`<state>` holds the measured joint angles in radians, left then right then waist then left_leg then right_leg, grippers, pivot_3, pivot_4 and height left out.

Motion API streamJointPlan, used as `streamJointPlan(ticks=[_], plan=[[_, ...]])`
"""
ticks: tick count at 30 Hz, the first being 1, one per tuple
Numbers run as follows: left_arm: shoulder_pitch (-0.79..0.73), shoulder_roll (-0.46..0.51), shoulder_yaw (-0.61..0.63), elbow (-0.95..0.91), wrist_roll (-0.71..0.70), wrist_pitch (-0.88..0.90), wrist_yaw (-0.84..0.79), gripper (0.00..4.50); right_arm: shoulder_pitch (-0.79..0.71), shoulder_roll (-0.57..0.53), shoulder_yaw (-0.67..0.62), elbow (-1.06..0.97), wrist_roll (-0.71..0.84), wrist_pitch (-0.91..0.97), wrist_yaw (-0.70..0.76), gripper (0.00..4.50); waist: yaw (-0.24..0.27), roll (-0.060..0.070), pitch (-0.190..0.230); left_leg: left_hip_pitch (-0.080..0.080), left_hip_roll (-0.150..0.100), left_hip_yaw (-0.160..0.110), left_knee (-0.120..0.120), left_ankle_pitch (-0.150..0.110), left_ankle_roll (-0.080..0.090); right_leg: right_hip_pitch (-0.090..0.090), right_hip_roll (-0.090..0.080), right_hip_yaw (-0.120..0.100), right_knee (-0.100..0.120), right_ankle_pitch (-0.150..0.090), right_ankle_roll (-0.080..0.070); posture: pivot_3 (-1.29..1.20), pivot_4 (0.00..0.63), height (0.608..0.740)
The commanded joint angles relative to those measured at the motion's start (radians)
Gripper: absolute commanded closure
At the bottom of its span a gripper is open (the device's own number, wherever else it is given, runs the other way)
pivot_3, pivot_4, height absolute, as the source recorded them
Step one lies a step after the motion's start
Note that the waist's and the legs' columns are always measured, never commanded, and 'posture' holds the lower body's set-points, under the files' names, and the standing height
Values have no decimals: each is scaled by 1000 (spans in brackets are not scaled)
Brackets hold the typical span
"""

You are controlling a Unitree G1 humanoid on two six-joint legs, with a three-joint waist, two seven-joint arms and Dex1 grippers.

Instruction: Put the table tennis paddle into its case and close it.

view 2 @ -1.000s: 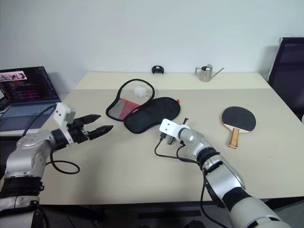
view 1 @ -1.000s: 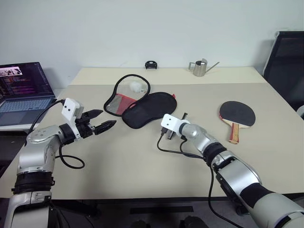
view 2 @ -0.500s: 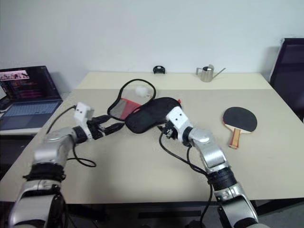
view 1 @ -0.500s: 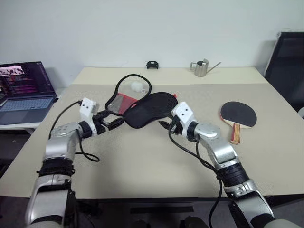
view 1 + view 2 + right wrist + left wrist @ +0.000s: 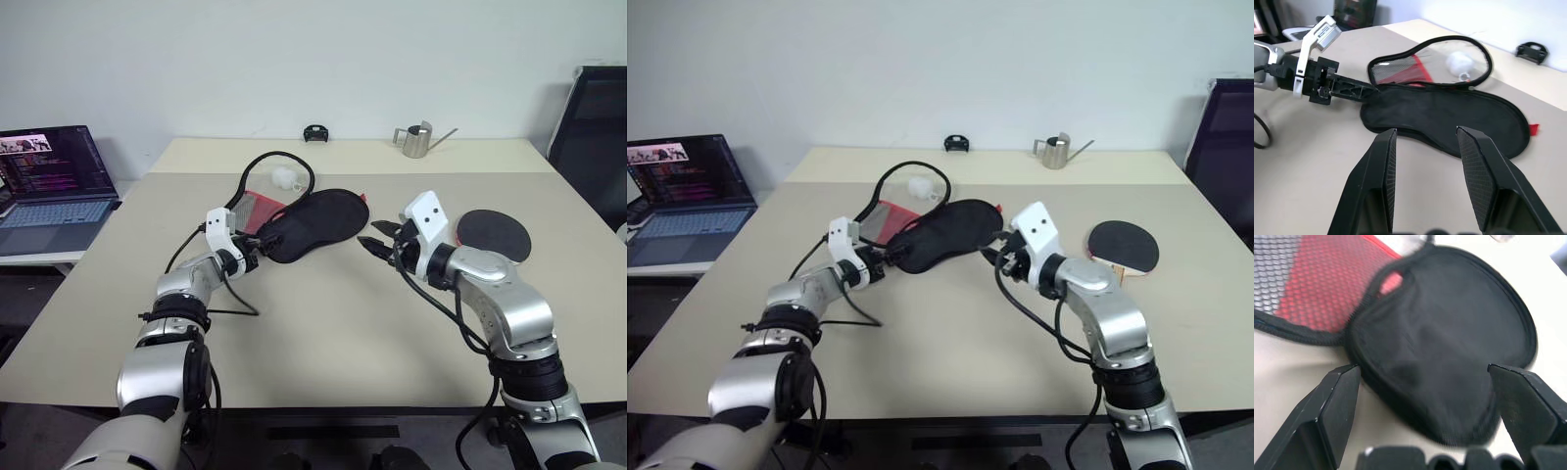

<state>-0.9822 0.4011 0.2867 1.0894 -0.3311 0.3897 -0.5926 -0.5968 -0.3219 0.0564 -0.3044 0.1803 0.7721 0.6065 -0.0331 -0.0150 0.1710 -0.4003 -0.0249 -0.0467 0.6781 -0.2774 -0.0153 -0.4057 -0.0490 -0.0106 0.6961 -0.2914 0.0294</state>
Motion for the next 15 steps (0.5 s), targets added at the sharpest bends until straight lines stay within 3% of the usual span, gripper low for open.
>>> streamJointPlan(ticks=[1, 9, 15], plan=[[-42, -18, 14, 48, 5, -28, 22, 0, -2, -12, -23, -50, 26, 6, -21, 2488, 2, 0, 0, 0, 0, 0, 0, 0, 0, 0, 0, 0, 0, 0, 0, 0, 150, 740], [-86, -81, 40, 100, -9, -13, 46, 0, -6, -24, -28, -82, 79, 10, -25, 2488, 11, -1, 0, 0, -1, -1, 0, 0, 0, 1, 0, 0, 0, 0, 0, 0, 150, 740], [-92, -105, 75, 84, -38, 39, 35, 0, 26, -121, -50, -163, 186, -4, 93, 2488, 18, -1, 0, -1, -2, -1, 0, 1, 1, 1, -1, -1, -1, 0, 0, 0, 150, 740]])
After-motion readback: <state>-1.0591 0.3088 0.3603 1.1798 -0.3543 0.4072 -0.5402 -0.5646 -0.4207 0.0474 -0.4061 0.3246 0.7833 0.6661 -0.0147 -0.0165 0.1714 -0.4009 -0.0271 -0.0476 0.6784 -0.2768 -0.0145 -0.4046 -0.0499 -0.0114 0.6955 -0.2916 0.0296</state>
